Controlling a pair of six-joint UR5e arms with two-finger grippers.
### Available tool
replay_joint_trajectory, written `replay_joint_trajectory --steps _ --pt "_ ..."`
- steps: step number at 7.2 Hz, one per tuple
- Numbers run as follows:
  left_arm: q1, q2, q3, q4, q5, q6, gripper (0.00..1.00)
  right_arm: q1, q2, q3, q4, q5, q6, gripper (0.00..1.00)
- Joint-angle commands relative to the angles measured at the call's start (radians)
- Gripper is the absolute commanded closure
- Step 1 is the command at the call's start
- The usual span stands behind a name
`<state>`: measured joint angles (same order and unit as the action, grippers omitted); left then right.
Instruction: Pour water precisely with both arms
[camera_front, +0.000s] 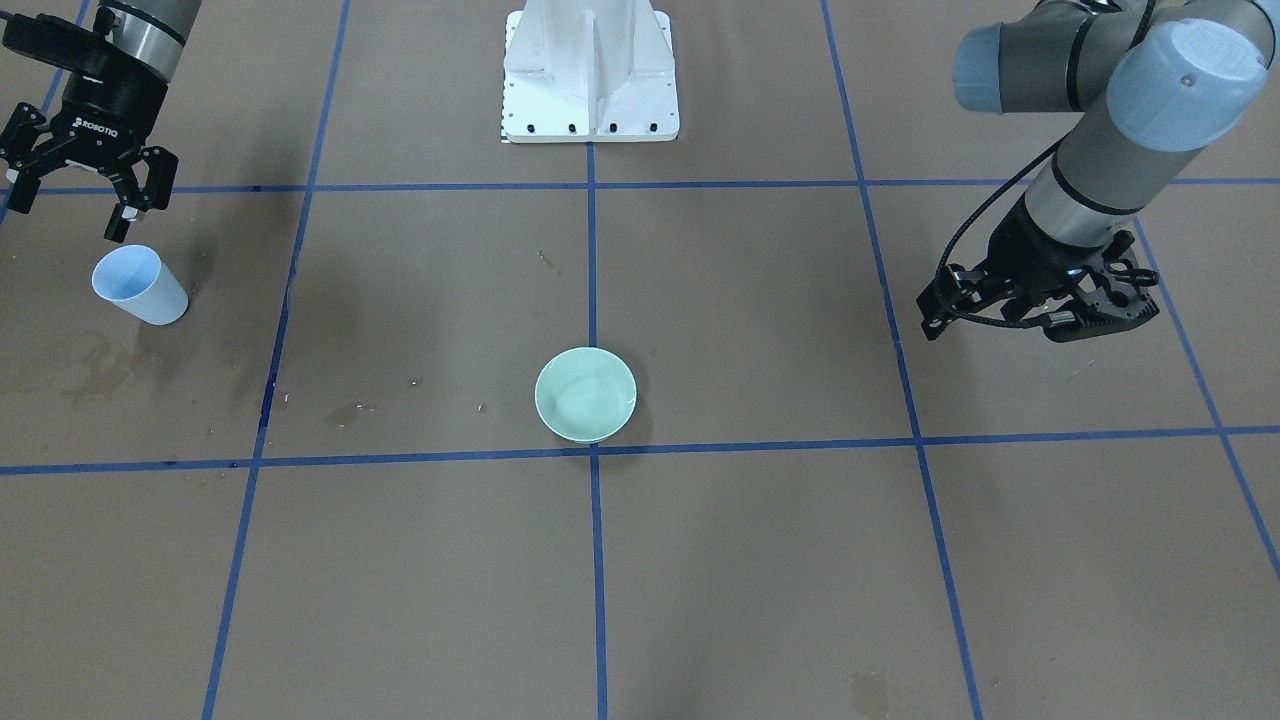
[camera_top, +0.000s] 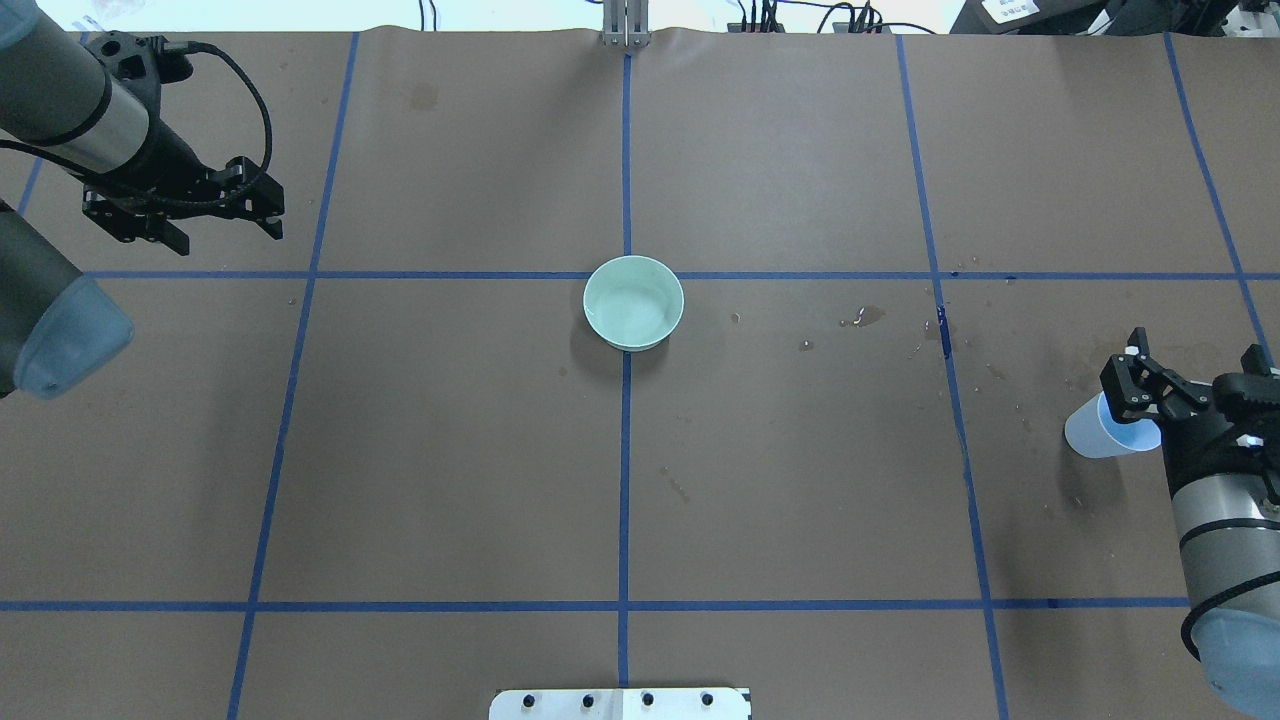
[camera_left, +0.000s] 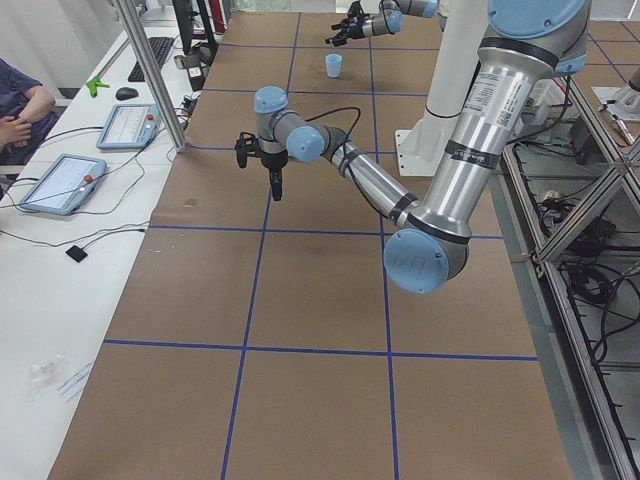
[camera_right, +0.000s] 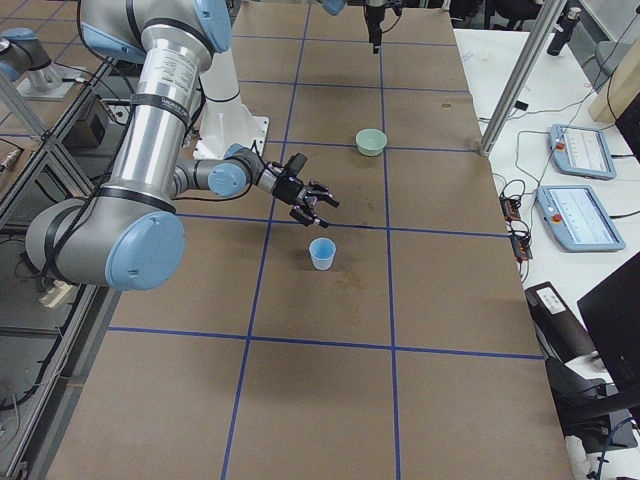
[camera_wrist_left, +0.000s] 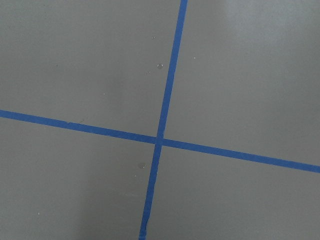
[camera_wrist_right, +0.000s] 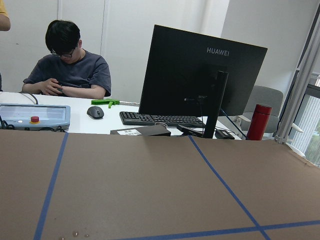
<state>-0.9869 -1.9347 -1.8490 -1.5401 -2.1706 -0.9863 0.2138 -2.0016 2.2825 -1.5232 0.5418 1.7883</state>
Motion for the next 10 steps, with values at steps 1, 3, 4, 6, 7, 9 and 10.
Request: replay_joint_trajectory --steps 1,3,4,6,7,9,10 --pt "0.001 -0.001 0.002 0.0 0.0 0.0 0.0 0.106 0.088 0.017 0.008 0.084 -0.189 0.01" --pt "0.004 -0.012 0.007 0.0 0.0 0.0 0.0 0.22 0.24 0.002 0.008 0.192 -0.42 0.01" --pt "0.008 -0.018 0.011 -0.005 0.002 -0.002 0.0 0.299 0.304 -0.017 0.008 0.27 -0.555 0.01" --pt "0.071 -0.09 0.019 -0.011 0.052 -0.072 0.0 0.439 0.412 -0.099 0.029 0.408 -0.689 0.01" --pt "0.12 -0.14 0.023 -0.021 0.087 -0.139 0.0 0.519 0.44 -0.166 0.114 0.475 -0.792 0.01" --pt "0.206 -0.243 0.136 -0.18 0.133 -0.294 0.0 0.701 0.502 -0.321 0.26 0.696 -0.997 0.01" --pt "0.241 -0.282 0.175 -0.207 0.149 -0.329 0.0 0.775 0.523 -0.386 0.294 0.784 -1.047 0.01"
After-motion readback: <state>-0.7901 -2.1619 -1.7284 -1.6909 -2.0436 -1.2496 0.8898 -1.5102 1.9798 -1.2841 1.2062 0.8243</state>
